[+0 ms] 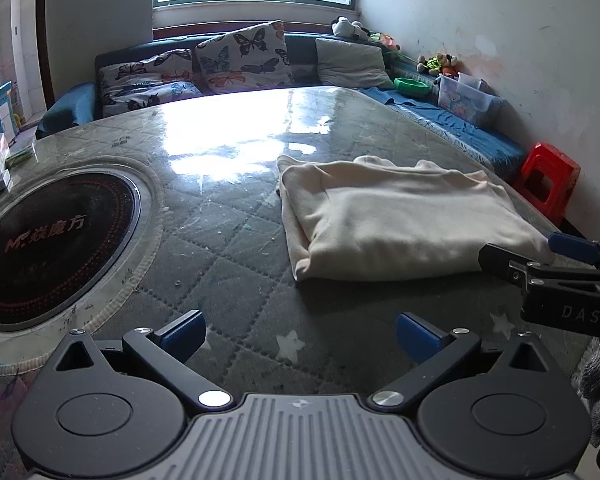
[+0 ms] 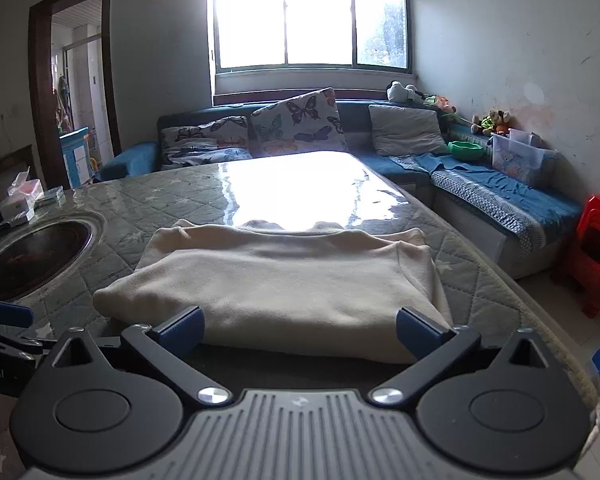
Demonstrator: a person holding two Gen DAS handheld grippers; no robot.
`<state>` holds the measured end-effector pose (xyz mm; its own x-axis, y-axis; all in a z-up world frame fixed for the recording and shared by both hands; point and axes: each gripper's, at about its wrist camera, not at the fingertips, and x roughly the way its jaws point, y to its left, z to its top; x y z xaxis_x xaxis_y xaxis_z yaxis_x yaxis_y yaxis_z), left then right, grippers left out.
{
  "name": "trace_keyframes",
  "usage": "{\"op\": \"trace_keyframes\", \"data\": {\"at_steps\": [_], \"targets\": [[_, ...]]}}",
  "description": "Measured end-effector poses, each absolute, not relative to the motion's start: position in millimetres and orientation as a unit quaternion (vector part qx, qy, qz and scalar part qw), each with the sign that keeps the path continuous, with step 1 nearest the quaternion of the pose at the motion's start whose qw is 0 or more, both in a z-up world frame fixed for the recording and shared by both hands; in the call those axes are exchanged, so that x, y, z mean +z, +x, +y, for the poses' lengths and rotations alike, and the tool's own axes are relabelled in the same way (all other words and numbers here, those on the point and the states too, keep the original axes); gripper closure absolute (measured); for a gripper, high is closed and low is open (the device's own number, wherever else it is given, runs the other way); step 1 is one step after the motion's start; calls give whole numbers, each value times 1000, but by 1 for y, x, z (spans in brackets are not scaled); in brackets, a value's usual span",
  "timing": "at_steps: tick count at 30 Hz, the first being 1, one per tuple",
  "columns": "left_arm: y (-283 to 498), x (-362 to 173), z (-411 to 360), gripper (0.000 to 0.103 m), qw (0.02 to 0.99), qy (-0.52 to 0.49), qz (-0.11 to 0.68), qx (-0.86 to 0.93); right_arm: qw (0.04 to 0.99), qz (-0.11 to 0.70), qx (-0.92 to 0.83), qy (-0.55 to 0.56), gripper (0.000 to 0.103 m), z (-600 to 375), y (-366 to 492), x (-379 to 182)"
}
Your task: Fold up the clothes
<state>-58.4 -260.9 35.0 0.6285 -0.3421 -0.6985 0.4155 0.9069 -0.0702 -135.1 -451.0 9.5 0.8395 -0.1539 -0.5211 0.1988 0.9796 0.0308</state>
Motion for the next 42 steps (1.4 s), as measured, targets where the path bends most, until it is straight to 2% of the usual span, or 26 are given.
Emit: {"op": "trace_keyframes", "data": {"at_steps": [42], "targets": [[-107,27,-262,0,907,65,358,-213,949,285,-132,42,0,-447,-175,5]]}}
